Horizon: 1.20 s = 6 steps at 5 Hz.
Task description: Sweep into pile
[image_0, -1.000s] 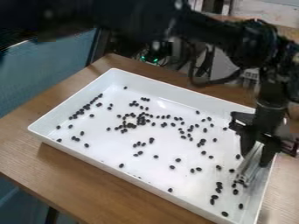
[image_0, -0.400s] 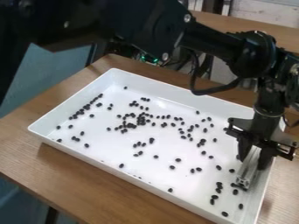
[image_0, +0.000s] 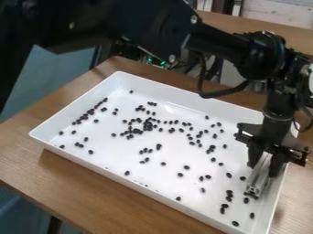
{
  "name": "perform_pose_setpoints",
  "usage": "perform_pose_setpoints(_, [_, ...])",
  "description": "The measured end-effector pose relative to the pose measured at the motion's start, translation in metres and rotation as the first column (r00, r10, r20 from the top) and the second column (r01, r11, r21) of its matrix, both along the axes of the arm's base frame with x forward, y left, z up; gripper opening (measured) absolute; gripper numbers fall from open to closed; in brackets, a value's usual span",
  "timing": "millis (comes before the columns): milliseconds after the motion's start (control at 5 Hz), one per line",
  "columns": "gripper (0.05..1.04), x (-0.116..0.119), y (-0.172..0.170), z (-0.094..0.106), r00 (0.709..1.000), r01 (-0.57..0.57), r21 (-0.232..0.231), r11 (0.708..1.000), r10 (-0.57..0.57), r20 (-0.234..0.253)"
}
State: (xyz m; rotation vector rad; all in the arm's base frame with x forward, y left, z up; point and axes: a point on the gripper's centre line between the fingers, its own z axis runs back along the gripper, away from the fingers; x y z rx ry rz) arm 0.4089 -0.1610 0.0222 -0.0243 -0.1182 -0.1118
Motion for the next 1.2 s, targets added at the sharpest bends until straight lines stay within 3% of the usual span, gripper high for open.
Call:
perform_pose_setpoints(400, [0.387, -0.009, 0.091, -0.005, 0.983, -0.164, 0.118, 0.979, 0.172, -0.062])
perform_pose_setpoints(800, [0.387, -0.029, 0.192, -0.006, 0.93, -0.339, 0.229, 0.912, 0.362, -0.064])
perform_pose_setpoints(1000, [0.387, -0.051, 0.241, -0.006, 0.875, -0.454, 0.228, 0.862, 0.479, -0.067])
perform_pose_setpoints(1200, [0.387, -0.056, 0.291, 0.005, 0.865, -0.472, 0.235, 0.849, 0.498, -0.059])
